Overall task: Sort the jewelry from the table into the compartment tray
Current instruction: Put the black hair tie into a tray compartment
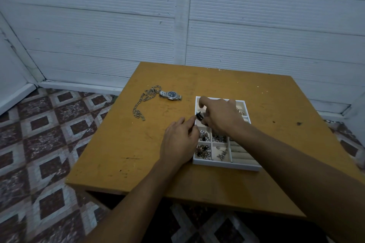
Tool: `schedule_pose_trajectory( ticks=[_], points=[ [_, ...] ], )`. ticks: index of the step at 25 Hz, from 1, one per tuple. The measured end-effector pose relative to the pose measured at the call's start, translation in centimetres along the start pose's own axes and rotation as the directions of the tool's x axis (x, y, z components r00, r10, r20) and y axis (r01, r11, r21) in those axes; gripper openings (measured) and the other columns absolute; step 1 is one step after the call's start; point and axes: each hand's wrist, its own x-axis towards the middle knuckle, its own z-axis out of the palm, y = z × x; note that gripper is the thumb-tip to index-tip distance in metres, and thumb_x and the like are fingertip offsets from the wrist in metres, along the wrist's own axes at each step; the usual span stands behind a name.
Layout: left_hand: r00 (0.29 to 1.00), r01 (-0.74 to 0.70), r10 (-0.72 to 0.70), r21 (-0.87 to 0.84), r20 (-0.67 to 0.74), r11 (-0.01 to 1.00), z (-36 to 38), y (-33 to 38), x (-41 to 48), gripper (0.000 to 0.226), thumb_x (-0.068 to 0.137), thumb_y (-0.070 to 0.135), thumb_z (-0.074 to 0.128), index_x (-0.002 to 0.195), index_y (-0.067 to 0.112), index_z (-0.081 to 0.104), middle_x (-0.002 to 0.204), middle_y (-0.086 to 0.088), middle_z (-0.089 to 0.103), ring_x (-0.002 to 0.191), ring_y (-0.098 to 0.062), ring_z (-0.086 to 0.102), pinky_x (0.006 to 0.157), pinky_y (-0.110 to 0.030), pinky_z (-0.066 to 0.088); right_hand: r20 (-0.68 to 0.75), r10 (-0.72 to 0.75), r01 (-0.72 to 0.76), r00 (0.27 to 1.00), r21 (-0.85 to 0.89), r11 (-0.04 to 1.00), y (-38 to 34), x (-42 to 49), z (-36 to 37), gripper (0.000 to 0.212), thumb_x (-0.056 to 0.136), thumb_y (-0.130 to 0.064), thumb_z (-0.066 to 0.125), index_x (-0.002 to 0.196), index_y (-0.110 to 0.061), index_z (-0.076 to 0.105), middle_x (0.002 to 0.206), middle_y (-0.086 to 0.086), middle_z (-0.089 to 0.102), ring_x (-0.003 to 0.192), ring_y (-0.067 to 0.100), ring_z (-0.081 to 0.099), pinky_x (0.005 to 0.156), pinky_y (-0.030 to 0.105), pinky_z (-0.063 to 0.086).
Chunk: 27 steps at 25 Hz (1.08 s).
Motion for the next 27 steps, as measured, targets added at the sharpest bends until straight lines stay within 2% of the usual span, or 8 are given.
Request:
schedule_pose_trajectory(
  ticks=[2,4,8,12,16,19,22,27],
  points=[
    [1.000,0.002,-0.002,0.000,-0.001,1.000,0.0,0.0,0.0,0.047,0.098,0.034,0.036,0.144,0.024,0.041,0.125,-0.008,0.059,0.120,-0.026,0.049,0.099,-0.049,0.042,-0.013,-0.041,0.041,0.999,-0.013,0.999,0.1,-0.2,0.2,0.025,0.087,-0.026,0.062,0.109,-0.030,0.052,0.084,-0.009,0.069,0.096,0.019,0.060,0.080,0.037,0.019],
    [1.000,0.003,-0.003,0.004,-0.001,1.000,0.0,0.0,-0.1,0.046,0.099,0.034,0.036,0.143,0.024,0.041,0.128,-0.008,0.058,0.121,-0.026,0.048,0.100,-0.048,0.041,-0.036,-0.072,0.068,0.997,-0.087,0.994,0.4,-0.2,0.0,0.011,0.087,-0.031,0.060,0.097,-0.031,0.064,0.074,-0.009,0.064,0.090,0.017,0.062,0.076,0.036,0.017],
    [1.000,0.015,-0.015,0.004,-0.002,1.000,0.0,-0.1,-0.1,0.046,0.099,0.035,0.037,0.144,0.024,0.041,0.136,-0.006,0.054,0.128,-0.024,0.044,0.104,-0.045,0.038,-0.010,-0.099,0.095,0.995,-0.194,0.976,0.6,-0.8,-0.5,0.022,0.092,-0.035,0.051,0.088,-0.028,0.072,0.076,-0.005,0.069,0.082,0.020,0.060,0.077,0.036,0.021],
    [1.000,0.017,-0.017,-0.002,-0.008,1.000,0.0,-0.1,-0.1,0.046,0.098,0.034,0.038,0.143,0.025,0.042,0.136,-0.007,0.054,0.128,-0.025,0.043,0.104,-0.044,0.038,0.170,-0.070,0.089,0.983,-0.108,0.990,0.1,-1.2,-1.8,0.029,0.094,-0.030,0.044,0.099,-0.030,0.073,0.091,-0.003,0.072,0.097,0.024,0.057,0.085,0.038,0.024],
    [1.000,0.015,-0.015,0.004,0.004,1.000,0.0,-0.2,-0.1,0.046,0.099,0.036,0.036,0.143,0.025,0.041,0.131,-0.005,0.056,0.124,-0.025,0.046,0.101,-0.047,0.040,0.324,-0.048,0.073,0.945,-0.067,0.995,0.4,-0.8,-3.4,0.028,0.091,-0.022,0.053,0.108,-0.035,0.071,0.103,-0.008,0.072,0.106,0.019,0.054,0.090,0.036,0.030],
    [1.000,0.013,-0.013,0.004,-0.008,1.000,0.1,-0.1,-0.2,0.046,0.099,0.036,0.036,0.143,0.026,0.041,0.134,-0.006,0.055,0.127,-0.024,0.045,0.105,-0.046,0.038,0.272,-0.061,0.065,0.960,-0.003,0.998,0.5,-0.5,-3.0,0.026,0.089,-0.013,0.057,0.107,-0.029,0.068,0.095,-0.006,0.073,0.097,0.017,0.060,0.091,0.034,0.039],
    [1.000,0.007,-0.007,0.007,-0.009,1.000,0.0,-0.1,-0.2,0.046,0.099,0.036,0.036,0.144,0.025,0.040,0.136,-0.007,0.053,0.128,-0.024,0.043,0.106,-0.046,0.037,0.189,-0.052,0.016,0.981,0.188,0.982,0.5,-0.6,-1.8,0.046,0.086,-0.002,0.056,0.126,-0.026,0.054,0.091,-0.003,0.072,0.082,0.016,0.062,0.086,0.033,0.046],
    [1.000,0.020,-0.020,0.019,-0.004,1.000,0.0,-0.1,-0.2,0.046,0.099,0.036,0.036,0.144,0.026,0.039,0.144,-0.009,0.047,0.135,-0.024,0.038,0.112,-0.045,0.031,0.139,-0.106,0.108,0.985,-0.003,0.994,0.8,0.7,-0.6,0.027,0.090,-0.017,0.059,0.115,-0.021,0.068,0.102,0.003,0.072,0.099,0.023,0.062,0.086,0.031,0.043]
  ],
)
